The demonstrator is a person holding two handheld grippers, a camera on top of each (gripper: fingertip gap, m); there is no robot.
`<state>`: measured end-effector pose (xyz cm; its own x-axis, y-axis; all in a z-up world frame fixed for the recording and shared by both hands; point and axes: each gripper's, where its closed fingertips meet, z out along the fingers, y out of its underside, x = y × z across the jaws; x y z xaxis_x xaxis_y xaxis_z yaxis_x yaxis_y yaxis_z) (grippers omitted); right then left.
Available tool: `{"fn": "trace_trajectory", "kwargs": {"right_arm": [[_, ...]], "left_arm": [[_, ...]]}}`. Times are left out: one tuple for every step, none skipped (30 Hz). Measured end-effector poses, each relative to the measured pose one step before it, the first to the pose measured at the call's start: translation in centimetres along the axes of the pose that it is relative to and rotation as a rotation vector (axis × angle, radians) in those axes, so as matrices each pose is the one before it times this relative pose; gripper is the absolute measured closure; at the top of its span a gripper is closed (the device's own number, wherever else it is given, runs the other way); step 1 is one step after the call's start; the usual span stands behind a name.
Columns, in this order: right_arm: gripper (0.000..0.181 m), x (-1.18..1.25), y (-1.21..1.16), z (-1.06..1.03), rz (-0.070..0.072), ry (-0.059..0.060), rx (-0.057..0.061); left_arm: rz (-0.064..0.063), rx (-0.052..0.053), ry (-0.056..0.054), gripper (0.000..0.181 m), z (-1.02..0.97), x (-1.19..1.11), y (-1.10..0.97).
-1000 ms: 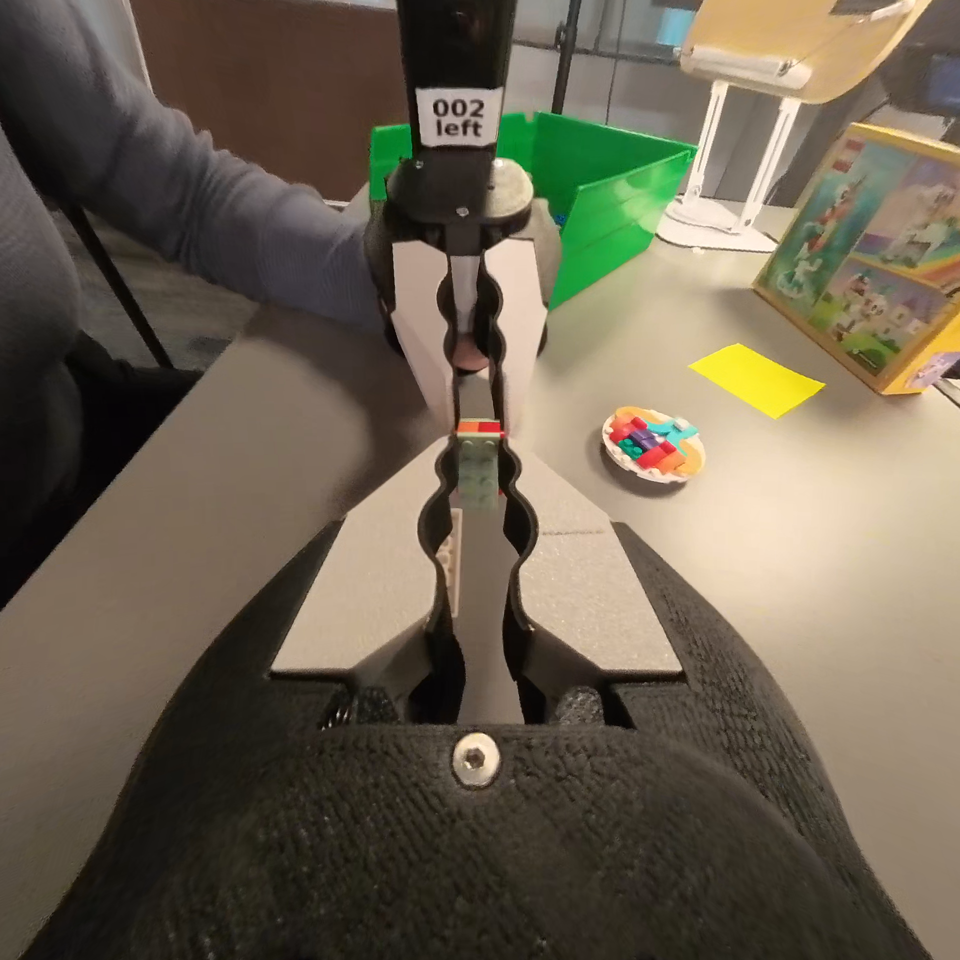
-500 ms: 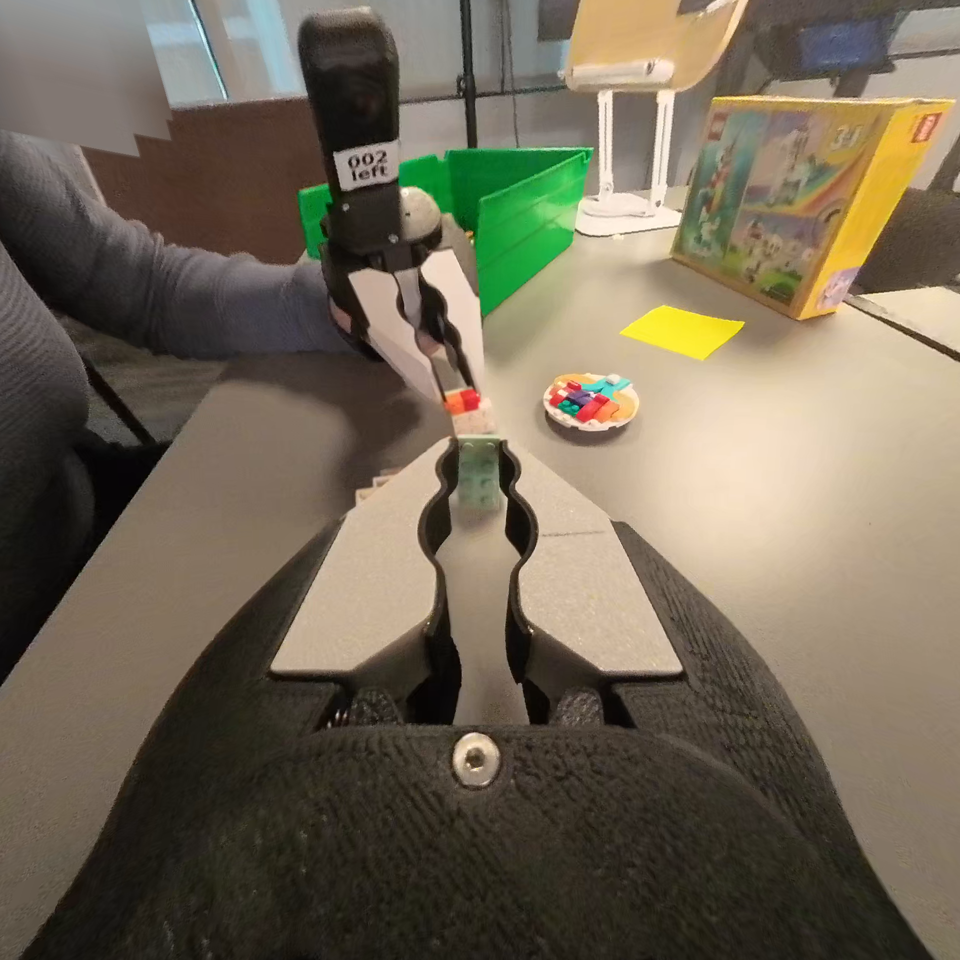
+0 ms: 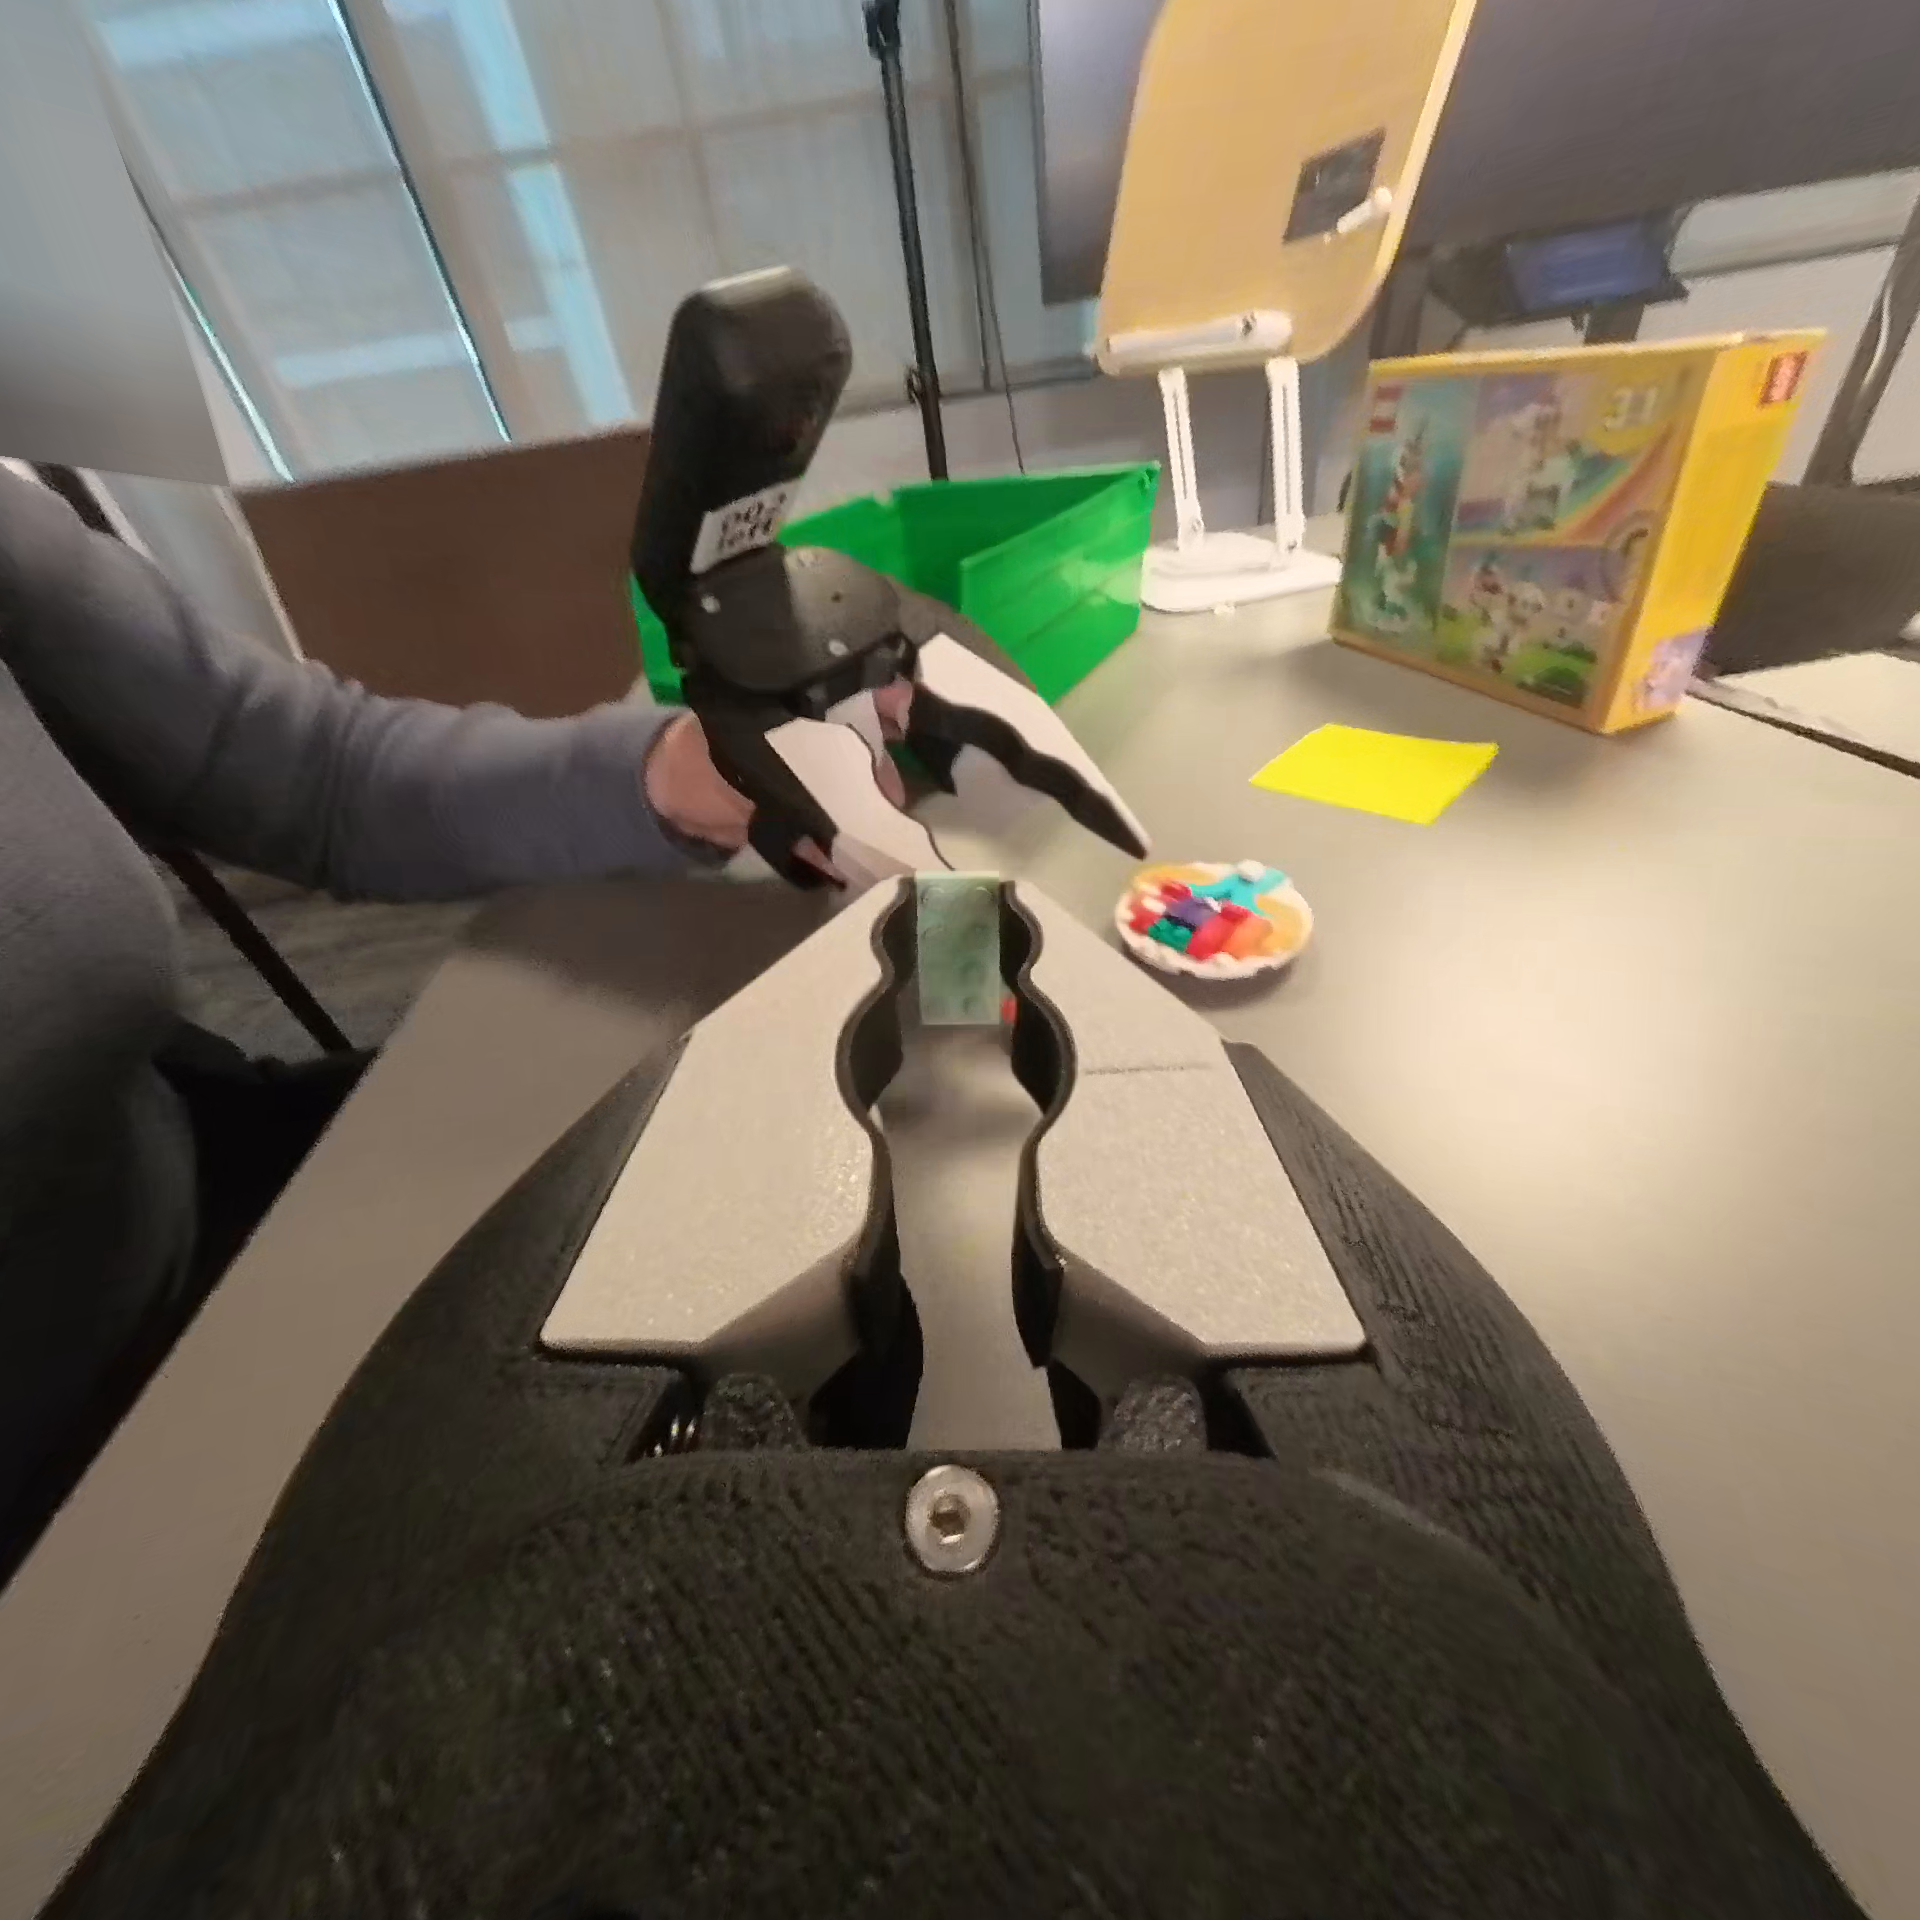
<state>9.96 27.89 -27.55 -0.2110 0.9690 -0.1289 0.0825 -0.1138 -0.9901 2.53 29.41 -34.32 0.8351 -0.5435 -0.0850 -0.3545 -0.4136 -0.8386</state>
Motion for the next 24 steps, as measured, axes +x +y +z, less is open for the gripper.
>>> {"fn": "trace_trajectory", "kwargs": {"right_arm": [[0.169,-0.33,-0.353,0.122,0.0114,-0.0158,0.0313],[0.168,-0.228,-0.374,0.107,0.012,-0.0101,0.0331],[0.168,-0.198,-0.433,0.072,0.0059,-0.0077,0.0375],[0.168,-0.12,-0.484,0.029,0.0052,-0.0029,0.0411],[0.168,-0.071,-0.517,-0.006,0.0146,-0.0023,0.0419],[0.168,-0.111,-0.515,-0.027,0.0234,-0.0089,0.0406],[0.168,-0.12,-0.468,-0.032,0.0268,-0.0109,0.0379],[0.168,-0.078,-0.376,-0.023,0.0246,-0.0087,0.0325],[0.168,-0.107,-0.219,0.011,0.0198,-0.0092,0.022],[0.168,-0.1,-0.088,0.054,0.0131,-0.0062,0.0124],[0.168,-0.111,-0.005,0.096,0.0058,-0.0044,0.007],[0.168,-0.161,0.066,0.123,0.0021,-0.0055,0.0016],[0.168,-0.189,0.062,0.14,0.0023,-0.0059,0.0012],[0.168,-0.128,-0.112,0.083,0.003,-0.0029,0.0118],[0.168,-0.082,-0.217,-0.014,0.002,-0.0024,0.0177],[0.168,-0.081,-0.207,-0.082,-0.0049,-0.0005,0.0135],[0.162,-0.031,-0.17,-0.109,-0.0148,0.0041,0.0092],[0.151,0.262,-0.195,-0.134,-0.0166,0.0223,0.0075],[0.149,0.333,-0.212,-0.207,-0.017,0.024,0.0053],[0.149,0.292,-0.156,-0.22,-0.0177,0.0175,-0.0011],[0.149,0.288,0.015,-0.173,-0.0202,0.0174,-0.0133],[0.149,0.344,0.163,-0.121,-0.0255,0.0224,-0.0225],[0.149,0.299,0.21,-0.052,-0.0296,0.0235,-0.023],[0.151,0.241,0.17,0.014,-0.0274,0.0225,-0.0181]], "left_arm": [[0.0132,0.0366,-0.0197,0.119,-0.287,0.097,-0.785],[0.0054,0.0598,0.0093,0.119,-0.388,0.566,-1.169],[-0.0004,0.063,0.008,0.119,-0.384,0.603,-1.256],[0.0014,0.0588,0.021,0.12,-0.304,0.874,-1.202],[0.0018,0.0534,0.0318,0.123,-0.166,1.103,-1.105],[0.0078,0.0508,0.0293,0.127,-0.041,1.143,-0.998],[0.0231,0.0405,0.0038,0.133,0.054,0.823,-0.765],[0.0431,0.0222,-0.015,0.138,0.146,0.511,-0.468],[0.0522,0.01,-0.0264,0.144,0.196,0.29,-0.317],[0.0482,0.0057,-0.011,0.149,0.254,0.464,-0.224],[0.0313,0.0008,-0.0093,0.152,0.286,0.396,-0.142],[0.0264,0.0015,-0.0123,0.156,0.255,0.28,-0.136],[0.023,0.0078,-0.0155,0.163,0.165,0.131,-0.23],[0.0192,0.0093,-0.0169,0.166,0.086,0.033,-0.242],[0.0169,0.0057,-0.0177,0.167,0.017,-0.079,-0.192],[0.017,-0.0022,-0.0108,0.168,-0.062,-0.126,-0.134],[0.0119,-0.006,-0.0049,0.17,-0.124,-0.181,-0.048],[0.0069,-0.0078,-0.0166,0.171,-0.234,-0.491,0.061],[0.0047,-0.012,-0.0363,0.171,-0.473,-1.022,0.084],[-0.0035,-0.0068,-0.0552,0.171,-0.814,-1.612,-0.056],[-0.0221,-0.0037,-0.0595,0.172,-1.137,-2.011,-0.177],[-0.0379,-0.0271,-0.0513,0.171,-1.263,-2.193,0.048],[-0.0474,-0.0698,-0.0352,0.171,-1.23,-2.224,0.577],[-0.0646,-0.1158,-0.0073,0.171,-1.15,-2.046,1.154]]}}
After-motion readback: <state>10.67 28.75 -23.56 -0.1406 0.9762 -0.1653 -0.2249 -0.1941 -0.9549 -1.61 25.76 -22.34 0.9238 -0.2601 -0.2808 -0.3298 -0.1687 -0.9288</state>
